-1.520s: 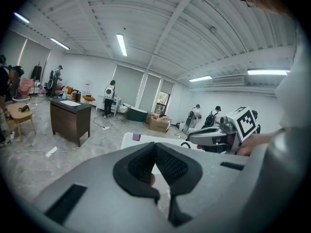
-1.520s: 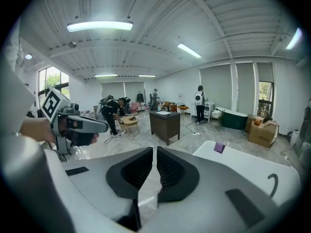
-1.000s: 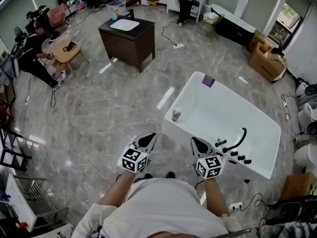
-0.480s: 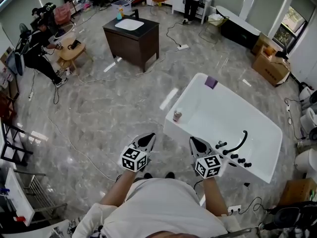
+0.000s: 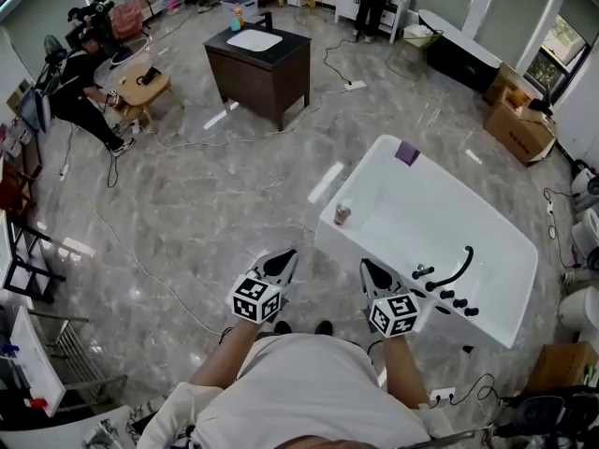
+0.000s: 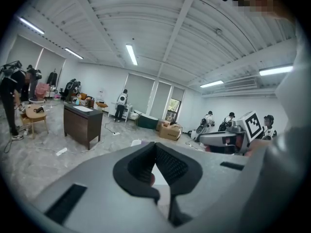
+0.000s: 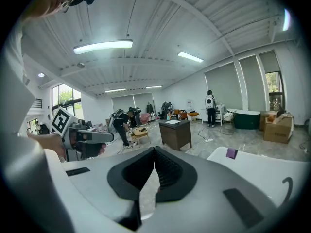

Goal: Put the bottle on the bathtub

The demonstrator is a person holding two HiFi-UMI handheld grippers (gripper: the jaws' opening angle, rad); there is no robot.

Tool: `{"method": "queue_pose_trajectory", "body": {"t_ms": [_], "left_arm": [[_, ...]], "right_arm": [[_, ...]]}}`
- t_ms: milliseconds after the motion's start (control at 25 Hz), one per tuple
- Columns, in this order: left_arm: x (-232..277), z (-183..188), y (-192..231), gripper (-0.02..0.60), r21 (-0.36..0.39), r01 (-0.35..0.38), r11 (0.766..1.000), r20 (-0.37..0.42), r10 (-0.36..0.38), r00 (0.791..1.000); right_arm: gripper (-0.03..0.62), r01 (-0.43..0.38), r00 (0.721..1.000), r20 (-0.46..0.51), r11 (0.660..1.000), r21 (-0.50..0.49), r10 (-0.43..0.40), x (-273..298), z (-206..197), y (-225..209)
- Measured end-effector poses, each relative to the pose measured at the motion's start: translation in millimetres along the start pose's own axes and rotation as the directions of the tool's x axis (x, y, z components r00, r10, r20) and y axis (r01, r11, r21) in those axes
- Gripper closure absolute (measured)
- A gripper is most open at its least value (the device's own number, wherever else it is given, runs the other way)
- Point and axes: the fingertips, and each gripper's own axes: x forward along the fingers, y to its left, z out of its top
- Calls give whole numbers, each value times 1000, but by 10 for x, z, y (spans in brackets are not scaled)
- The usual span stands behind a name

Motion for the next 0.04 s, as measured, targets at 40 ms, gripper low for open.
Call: {"method": "queue_pose_trajectory", "body": {"t_ms": [40], "left_arm": [[-15, -7, 4, 574, -1, -2, 1000, -1, 2, 1000]], "right_arm": [[563, 1, 1000, 0, 1000, 4, -1, 2, -12, 9]]}}
